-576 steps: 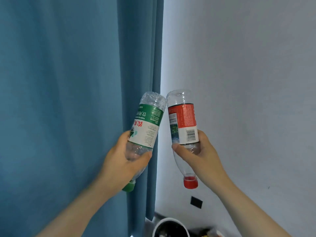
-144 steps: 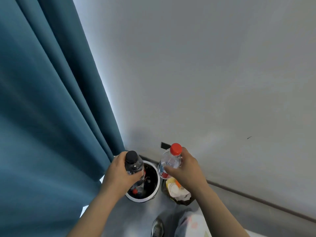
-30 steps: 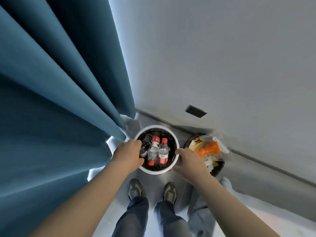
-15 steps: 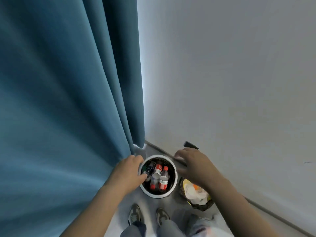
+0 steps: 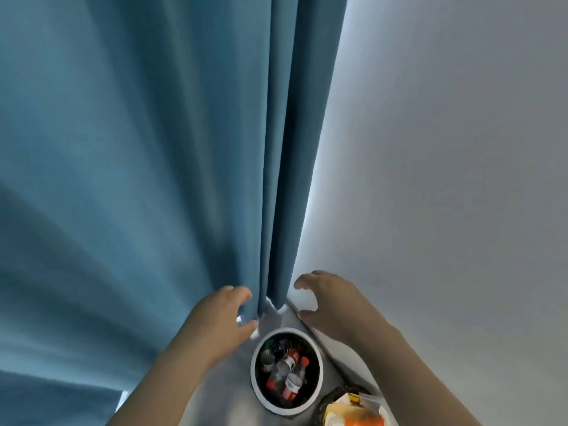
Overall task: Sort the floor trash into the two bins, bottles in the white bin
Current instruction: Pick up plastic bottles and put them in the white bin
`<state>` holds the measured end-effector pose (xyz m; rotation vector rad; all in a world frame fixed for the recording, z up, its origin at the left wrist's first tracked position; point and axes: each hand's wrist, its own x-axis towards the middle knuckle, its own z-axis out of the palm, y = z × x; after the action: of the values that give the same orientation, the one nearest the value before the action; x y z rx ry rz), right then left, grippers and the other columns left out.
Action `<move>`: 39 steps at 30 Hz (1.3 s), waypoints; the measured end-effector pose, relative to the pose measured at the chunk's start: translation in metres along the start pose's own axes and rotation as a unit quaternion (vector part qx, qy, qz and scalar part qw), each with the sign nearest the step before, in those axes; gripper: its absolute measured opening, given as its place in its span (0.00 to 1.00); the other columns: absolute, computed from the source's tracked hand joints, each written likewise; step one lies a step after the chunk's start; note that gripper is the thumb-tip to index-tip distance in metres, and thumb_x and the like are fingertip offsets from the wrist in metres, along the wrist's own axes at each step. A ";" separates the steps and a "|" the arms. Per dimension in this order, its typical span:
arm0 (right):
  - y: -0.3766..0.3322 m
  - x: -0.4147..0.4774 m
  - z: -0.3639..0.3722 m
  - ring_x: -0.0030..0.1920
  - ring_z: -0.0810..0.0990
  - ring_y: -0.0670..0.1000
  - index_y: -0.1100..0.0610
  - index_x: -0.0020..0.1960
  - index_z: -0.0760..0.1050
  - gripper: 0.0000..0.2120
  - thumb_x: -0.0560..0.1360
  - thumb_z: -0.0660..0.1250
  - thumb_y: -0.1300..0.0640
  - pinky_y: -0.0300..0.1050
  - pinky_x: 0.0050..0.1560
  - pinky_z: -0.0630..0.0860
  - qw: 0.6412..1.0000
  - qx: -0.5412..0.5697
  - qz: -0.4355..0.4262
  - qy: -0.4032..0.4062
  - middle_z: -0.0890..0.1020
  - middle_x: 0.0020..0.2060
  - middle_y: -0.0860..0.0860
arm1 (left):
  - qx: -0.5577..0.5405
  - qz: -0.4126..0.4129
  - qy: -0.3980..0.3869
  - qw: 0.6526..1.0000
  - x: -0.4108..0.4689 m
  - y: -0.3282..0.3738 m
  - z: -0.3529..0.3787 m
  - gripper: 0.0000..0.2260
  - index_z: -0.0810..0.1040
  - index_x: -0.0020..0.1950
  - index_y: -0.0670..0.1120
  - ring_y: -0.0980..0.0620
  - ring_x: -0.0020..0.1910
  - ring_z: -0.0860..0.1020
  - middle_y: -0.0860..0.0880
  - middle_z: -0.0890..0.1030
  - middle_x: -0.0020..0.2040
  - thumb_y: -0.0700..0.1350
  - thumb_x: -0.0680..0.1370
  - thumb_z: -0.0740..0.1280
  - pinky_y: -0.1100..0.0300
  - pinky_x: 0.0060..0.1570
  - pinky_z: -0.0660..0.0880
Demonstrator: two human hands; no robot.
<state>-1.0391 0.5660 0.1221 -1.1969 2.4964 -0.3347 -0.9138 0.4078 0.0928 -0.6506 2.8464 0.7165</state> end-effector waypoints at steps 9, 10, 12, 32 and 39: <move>-0.092 0.050 0.002 0.60 0.74 0.49 0.50 0.67 0.71 0.22 0.74 0.67 0.54 0.40 0.59 0.70 0.984 -0.023 -0.171 -0.034 0.76 0.61 0.47 | -0.035 -0.159 0.099 0.982 -0.063 -0.064 -0.038 0.18 0.71 0.63 0.52 0.55 0.59 0.74 0.56 0.74 0.61 0.54 0.75 0.66 0.63 0.57 0.70; -0.108 0.055 0.006 0.61 0.74 0.49 0.49 0.67 0.71 0.22 0.74 0.66 0.54 0.40 0.60 0.70 0.980 -0.028 -0.193 -0.041 0.76 0.61 0.47 | -0.042 -0.177 0.110 0.977 -0.073 -0.074 -0.041 0.18 0.71 0.63 0.52 0.55 0.59 0.74 0.56 0.75 0.61 0.54 0.75 0.66 0.63 0.57 0.70; -0.141 0.063 0.016 0.61 0.73 0.49 0.49 0.67 0.70 0.21 0.74 0.66 0.53 0.40 0.59 0.70 0.970 -0.042 -0.233 -0.055 0.76 0.60 0.46 | -0.051 -0.212 0.129 0.967 -0.096 -0.096 -0.048 0.17 0.72 0.63 0.52 0.55 0.59 0.75 0.56 0.75 0.61 0.54 0.75 0.67 0.64 0.56 0.70; -0.501 -0.020 0.205 0.58 0.76 0.49 0.49 0.64 0.73 0.19 0.73 0.65 0.55 0.42 0.57 0.73 0.823 -0.133 -0.494 -0.247 0.77 0.59 0.46 | -0.127 -0.532 0.255 0.797 -0.450 -0.289 -0.029 0.20 0.69 0.66 0.54 0.55 0.61 0.74 0.56 0.75 0.63 0.56 0.76 0.65 0.63 0.56 0.70; -0.579 -0.038 0.268 0.58 0.75 0.50 0.49 0.62 0.73 0.18 0.73 0.65 0.55 0.43 0.54 0.72 0.770 -0.186 -0.538 -0.287 0.76 0.57 0.47 | -0.188 -0.595 0.264 0.735 -0.513 -0.335 -0.006 0.19 0.70 0.65 0.53 0.54 0.60 0.74 0.55 0.75 0.62 0.55 0.75 0.66 0.61 0.57 0.71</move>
<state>-0.4998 0.2236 0.0925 -2.3643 1.1532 0.2732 -0.3061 0.3316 0.0748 -2.6728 1.8093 0.8574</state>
